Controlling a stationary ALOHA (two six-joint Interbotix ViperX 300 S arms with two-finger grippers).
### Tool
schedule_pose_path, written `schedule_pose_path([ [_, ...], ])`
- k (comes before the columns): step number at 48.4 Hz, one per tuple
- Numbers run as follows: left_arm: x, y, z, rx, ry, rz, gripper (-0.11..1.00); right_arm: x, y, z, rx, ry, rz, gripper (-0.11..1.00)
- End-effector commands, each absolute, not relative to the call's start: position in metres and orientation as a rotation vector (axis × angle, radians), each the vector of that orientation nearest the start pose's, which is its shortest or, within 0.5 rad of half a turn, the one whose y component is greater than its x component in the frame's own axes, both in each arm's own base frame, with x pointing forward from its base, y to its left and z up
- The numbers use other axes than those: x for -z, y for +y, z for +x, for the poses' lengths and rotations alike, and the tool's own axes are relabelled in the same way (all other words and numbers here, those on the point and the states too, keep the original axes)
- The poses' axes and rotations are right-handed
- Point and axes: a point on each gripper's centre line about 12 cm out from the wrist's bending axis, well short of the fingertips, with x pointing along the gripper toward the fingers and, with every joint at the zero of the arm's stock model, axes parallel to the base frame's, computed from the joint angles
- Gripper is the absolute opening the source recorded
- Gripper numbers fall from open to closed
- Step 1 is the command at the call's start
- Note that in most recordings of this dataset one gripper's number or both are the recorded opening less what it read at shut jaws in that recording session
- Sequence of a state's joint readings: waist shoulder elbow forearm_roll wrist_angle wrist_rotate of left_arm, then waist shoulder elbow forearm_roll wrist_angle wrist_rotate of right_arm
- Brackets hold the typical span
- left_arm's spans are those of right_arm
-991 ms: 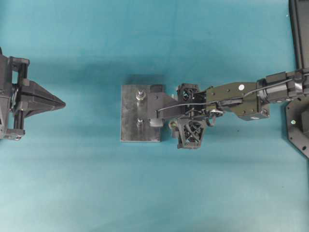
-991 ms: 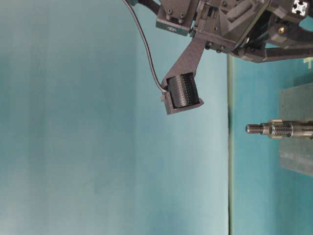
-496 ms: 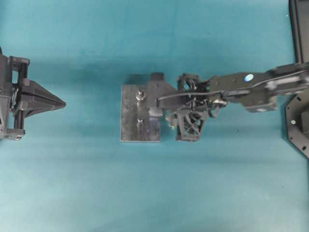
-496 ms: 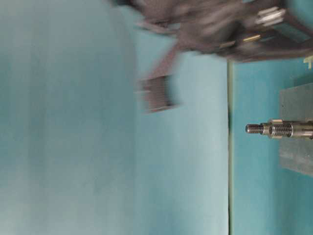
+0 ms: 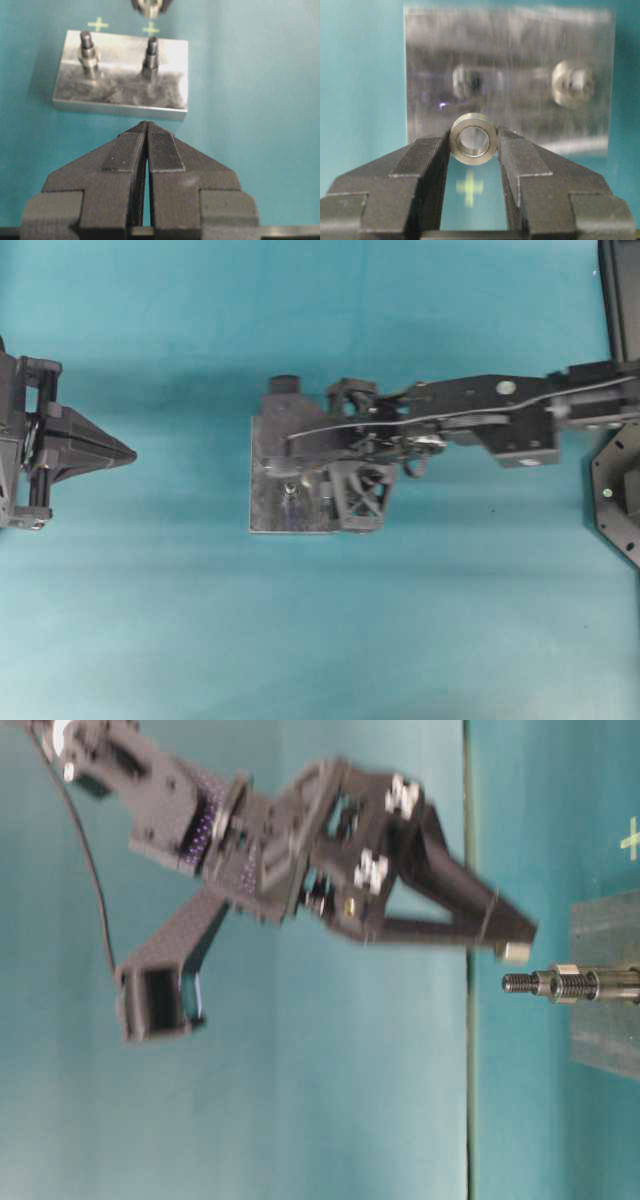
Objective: Insert the washer onto the shaft.
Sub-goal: 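Lift the washer and carry it over the lower shaft, then lower the washer onto the lower shaft and open the right gripper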
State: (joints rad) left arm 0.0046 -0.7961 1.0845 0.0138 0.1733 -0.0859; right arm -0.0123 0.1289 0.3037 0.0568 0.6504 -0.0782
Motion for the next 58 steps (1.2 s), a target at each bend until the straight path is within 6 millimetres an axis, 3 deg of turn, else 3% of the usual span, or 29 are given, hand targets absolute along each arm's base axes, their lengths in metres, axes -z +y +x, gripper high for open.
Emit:
schedule_pose_path([
  [1,-0.252,0.001,0.224,-0.022,0.429,-0.07,0.0,-0.201,0.003,0.437,-0.058,1.041,-0.029,0.32],
  [13,-0.251,0.002,0.222,-0.024,0.429,-0.07,0.0,-0.196,0.008,0.447,-0.077,1.065,-0.049,0.32],
  [31,-0.25,0.002,0.22,-0.024,0.424,-0.07,0.0,-0.18,0.005,0.447,-0.072,1.119,-0.074,0.32],
  [58,-0.251,0.002,0.22,-0.024,0.423,-0.07,0.0,-0.173,0.006,0.451,-0.076,1.158,-0.076,0.32],
])
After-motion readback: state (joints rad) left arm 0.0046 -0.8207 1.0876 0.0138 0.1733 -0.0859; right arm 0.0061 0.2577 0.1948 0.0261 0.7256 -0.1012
